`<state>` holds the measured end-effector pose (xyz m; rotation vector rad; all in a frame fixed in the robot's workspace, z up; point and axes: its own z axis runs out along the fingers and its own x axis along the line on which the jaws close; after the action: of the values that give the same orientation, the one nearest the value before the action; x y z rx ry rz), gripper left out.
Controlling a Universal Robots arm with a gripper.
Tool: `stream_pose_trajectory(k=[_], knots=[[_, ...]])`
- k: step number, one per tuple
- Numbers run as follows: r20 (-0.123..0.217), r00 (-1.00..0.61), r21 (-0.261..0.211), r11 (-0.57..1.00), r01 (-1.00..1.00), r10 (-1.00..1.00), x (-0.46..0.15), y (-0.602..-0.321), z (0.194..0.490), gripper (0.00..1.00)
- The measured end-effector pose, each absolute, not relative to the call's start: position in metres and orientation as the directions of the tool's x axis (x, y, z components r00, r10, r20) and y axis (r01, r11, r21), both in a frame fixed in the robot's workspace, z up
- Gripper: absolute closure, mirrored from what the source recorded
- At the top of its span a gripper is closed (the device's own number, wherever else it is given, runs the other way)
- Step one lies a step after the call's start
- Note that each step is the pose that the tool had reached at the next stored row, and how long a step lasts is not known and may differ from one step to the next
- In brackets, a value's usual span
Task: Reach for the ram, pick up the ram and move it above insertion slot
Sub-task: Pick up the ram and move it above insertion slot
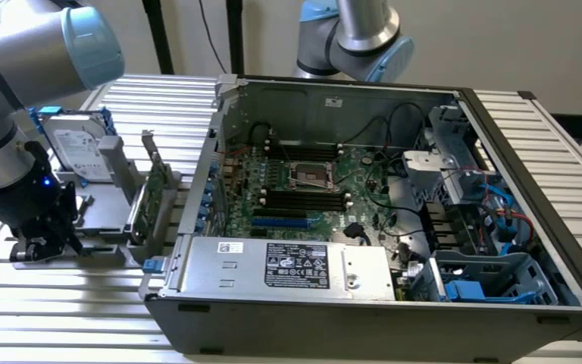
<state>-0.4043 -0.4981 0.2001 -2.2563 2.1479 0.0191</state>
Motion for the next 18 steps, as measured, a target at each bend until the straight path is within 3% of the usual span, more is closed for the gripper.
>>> stream_pose_trajectory(k=[6,18], knots=[[-0.027,0.049,-0.008,-0.049,-0.999,-0.998,-0.404,-0.498,0.210,0.87],[-0.028,0.049,-0.003,-0.049,-0.999,-0.998,-0.403,-0.498,0.259,0.87]])
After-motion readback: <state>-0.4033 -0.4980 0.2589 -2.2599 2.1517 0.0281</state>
